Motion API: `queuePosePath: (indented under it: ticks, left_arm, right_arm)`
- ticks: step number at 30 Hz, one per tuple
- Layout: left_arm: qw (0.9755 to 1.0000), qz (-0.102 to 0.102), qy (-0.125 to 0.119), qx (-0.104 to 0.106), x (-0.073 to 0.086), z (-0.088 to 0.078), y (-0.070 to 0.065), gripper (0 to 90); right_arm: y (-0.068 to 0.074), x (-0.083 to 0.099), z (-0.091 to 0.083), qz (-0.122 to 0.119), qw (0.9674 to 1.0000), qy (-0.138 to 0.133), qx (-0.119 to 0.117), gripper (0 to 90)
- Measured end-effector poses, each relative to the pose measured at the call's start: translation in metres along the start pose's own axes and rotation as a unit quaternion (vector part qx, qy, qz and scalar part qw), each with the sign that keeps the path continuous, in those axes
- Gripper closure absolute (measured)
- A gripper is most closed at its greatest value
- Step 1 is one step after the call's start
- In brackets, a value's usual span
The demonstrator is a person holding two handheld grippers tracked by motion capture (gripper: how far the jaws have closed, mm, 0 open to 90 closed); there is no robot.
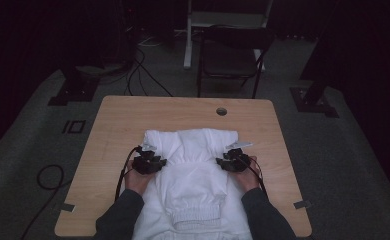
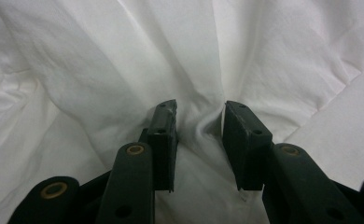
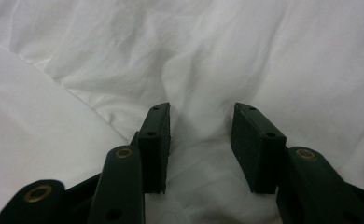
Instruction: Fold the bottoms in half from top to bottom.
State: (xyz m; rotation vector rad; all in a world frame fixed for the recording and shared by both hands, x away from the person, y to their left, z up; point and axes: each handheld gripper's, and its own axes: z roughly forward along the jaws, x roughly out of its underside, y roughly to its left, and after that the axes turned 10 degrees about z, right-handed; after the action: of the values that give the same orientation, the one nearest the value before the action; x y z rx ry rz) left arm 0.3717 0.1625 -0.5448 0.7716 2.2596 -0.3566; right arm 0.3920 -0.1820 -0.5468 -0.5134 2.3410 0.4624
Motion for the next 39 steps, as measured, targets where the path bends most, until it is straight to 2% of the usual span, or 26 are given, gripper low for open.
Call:
queuePosePath:
  ticks: [3, 5, 7, 9, 10, 13, 15, 16, 17, 19, 21, 22, 24, 25, 26, 27, 28, 29, 30, 32, 33, 35, 37, 38, 39]
  left_arm:
    - [0.9999, -0.008, 0.0, 0.01, -0.001, -0.002, 0.001, 62.5]
    - [0.9997, -0.01, -0.012, 0.017, -0.005, -0.006, 0.004, 58.4]
    - [0.9996, 0.0, -0.029, 0.002, -0.011, -0.012, 0.009, 53.5]
    - [0.9991, -0.01, -0.04, -0.008, -0.019, -0.017, 0.018, 49.9]
    - [0.9986, -0.016, -0.046, -0.02, -0.024, -0.02, 0.025, 48.6]
    - [0.9961, -0.044, -0.055, -0.052, -0.038, -0.022, 0.045, 42.7]
    - [0.9945, -0.057, -0.055, -0.069, -0.044, -0.02, 0.057, 40.0]
    - [0.9931, -0.071, -0.051, -0.078, -0.047, -0.017, 0.065, 37.8]
    - [0.9925, -0.083, -0.048, -0.076, -0.049, -0.014, 0.071, 35.9]
    - [0.9914, -0.097, -0.039, -0.08, -0.051, -0.006, 0.079, 34.1]
    - [0.9909, -0.112, -0.031, -0.068, -0.052, 0.005, 0.084, 33.0]
    - [0.9911, -0.113, -0.024, -0.066, -0.052, 0.011, 0.085, 33.0]
    - [0.9923, -0.108, -0.013, -0.061, -0.053, 0.019, 0.084, 36.9]
    - [0.9922, -0.11, -0.009, -0.058, -0.054, 0.024, 0.083, 42.3]
    - [0.9925, -0.108, -0.007, -0.057, -0.054, 0.024, 0.083, 54.4]
    - [0.9923, -0.111, -0.007, -0.054, -0.053, 0.025, 0.083, 63.4]
    - [0.9922, -0.113, -0.012, -0.05, -0.053, 0.025, 0.084, 74.3]
    - [0.9922, -0.114, -0.015, -0.048, -0.052, 0.024, 0.085, 80.6]
    - [0.9921, -0.114, -0.019, -0.05, -0.051, 0.022, 0.087, 83.1]
    - [0.9898, -0.13, -0.037, -0.044, -0.049, 0.017, 0.091, 84.4]
    - [0.9863, -0.153, -0.052, -0.032, -0.045, 0.012, 0.096, 84.5]
    - [0.9814, -0.177, -0.069, -0.028, -0.04, 0.005, 0.104, 84.2]
    - [0.9787, -0.189, -0.077, -0.025, -0.037, 0.001, 0.107, 83.5]
    - [0.9769, -0.195, -0.082, -0.028, -0.037, -0.001, 0.107, 82.6]
    - [0.9769, -0.195, -0.082, -0.028, -0.037, -0.001, 0.107, 80.3]
  right_arm:
    - [0.001, 0.0, -0.001, 0.002, 1.0, 0.007, -0.003, 56.9]
    - [-0.001, -0.003, -0.002, 0.002, 0.9999, 0.011, -0.009, 57.0]
    - [-0.003, -0.008, -0.008, -0.001, 0.9999, -0.006, -0.013, 57.4]
    - [-0.008, -0.018, -0.016, 0.003, 0.9996, -0.027, -0.008, 58.6]
    - [-0.011, -0.023, -0.018, 0.008, 0.9994, -0.033, -0.008, 59.2]
    - [-0.027, -0.044, -0.022, 0.039, 0.9978, -0.053, 0.003, 59.8]
    - [-0.038, -0.055, -0.019, 0.062, 0.9964, -0.058, 0.005, 56.9]
    - [-0.043, -0.06, -0.016, 0.074, 0.9954, -0.06, 0.013, 55.2]
    - [-0.051, -0.066, -0.011, 0.087, 0.994, -0.061, 0.026, 53.1]
    - [-0.06, -0.071, -0.003, 0.108, 0.9919, -0.059, 0.031, 49.8]
    - [-0.071, -0.073, 0.008, 0.131, 0.9896, -0.048, 0.034, 47.0]
    - [-0.077, -0.073, 0.015, 0.145, 0.9881, -0.04, 0.031, 45.5]
    - [-0.085, -0.072, 0.024, 0.172, 0.9844, -0.022, 0.027, 43.1]
    - [-0.09, -0.07, 0.029, 0.188, 0.9819, -0.011, 0.017, 45.5]
    - [-0.093, -0.068, 0.033, 0.201, 0.9795, -0.007, 0.006, 50.4]
    - [-0.094, -0.068, 0.034, 0.203, 0.9792, -0.006, 0.002, 57.4]
    - [-0.095, -0.067, 0.035, 0.201, 0.9795, -0.004, -0.01, 69.7]
    - [-0.094, -0.066, 0.034, 0.195, 0.9808, -0.006, -0.008, 78.8]
    - [-0.093, -0.067, 0.033, 0.19, 0.9817, -0.007, 0.0, 85.2]
    - [-0.095, -0.067, 0.029, 0.192, 0.9812, -0.014, 0.007, 88.5]
    - [-0.096, -0.067, 0.027, 0.191, 0.9813, -0.016, 0.013, 88.8]
    - [-0.101, -0.067, 0.022, 0.192, 0.9808, -0.019, 0.029, 88.9]
    - [-0.106, -0.065, 0.019, 0.2, 0.9791, -0.022, 0.027, 88.8]
    - [-0.106, -0.065, 0.019, 0.199, 0.9794, -0.022, 0.029, 88.8]
    - [-0.106, -0.065, 0.019, 0.199, 0.9794, -0.022, 0.029, 88.8]
